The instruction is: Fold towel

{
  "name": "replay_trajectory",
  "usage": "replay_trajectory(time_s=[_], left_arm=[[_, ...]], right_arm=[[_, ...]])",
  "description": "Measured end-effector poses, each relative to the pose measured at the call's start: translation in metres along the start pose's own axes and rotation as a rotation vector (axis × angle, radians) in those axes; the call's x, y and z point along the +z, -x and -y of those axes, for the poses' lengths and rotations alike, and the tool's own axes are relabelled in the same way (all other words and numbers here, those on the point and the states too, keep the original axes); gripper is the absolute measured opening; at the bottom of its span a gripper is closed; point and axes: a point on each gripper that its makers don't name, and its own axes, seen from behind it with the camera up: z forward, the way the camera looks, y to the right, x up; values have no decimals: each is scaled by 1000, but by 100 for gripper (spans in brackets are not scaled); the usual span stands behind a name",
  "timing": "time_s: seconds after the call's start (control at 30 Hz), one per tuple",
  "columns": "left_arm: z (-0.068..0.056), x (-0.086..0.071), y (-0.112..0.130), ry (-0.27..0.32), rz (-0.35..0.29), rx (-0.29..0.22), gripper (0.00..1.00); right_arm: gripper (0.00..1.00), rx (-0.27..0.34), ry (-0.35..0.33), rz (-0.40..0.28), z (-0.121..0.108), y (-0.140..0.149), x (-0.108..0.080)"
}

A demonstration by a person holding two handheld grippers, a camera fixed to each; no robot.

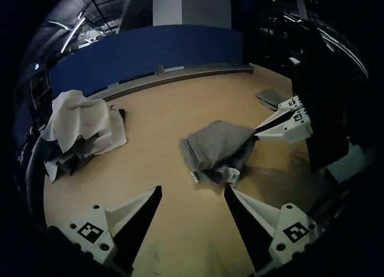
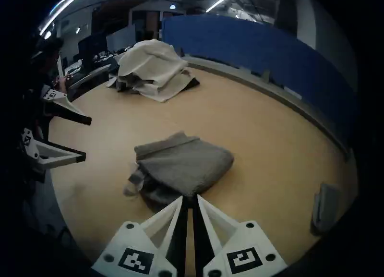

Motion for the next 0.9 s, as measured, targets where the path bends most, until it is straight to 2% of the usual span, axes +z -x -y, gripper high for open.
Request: replay_trajectory(time_s=[0.5, 0.67, 0.9], left_arm=[[-5, 0, -10, 4, -20, 2, 97], [-7, 0, -14, 8, -26, 3, 97], [-8, 0, -18, 10, -33, 2, 97]], right_arm=[[6, -105, 71, -183, -23, -82, -42], [6, -127, 82, -207, -24, -95, -49], [6, -122, 84, -222, -25, -102, -55]])
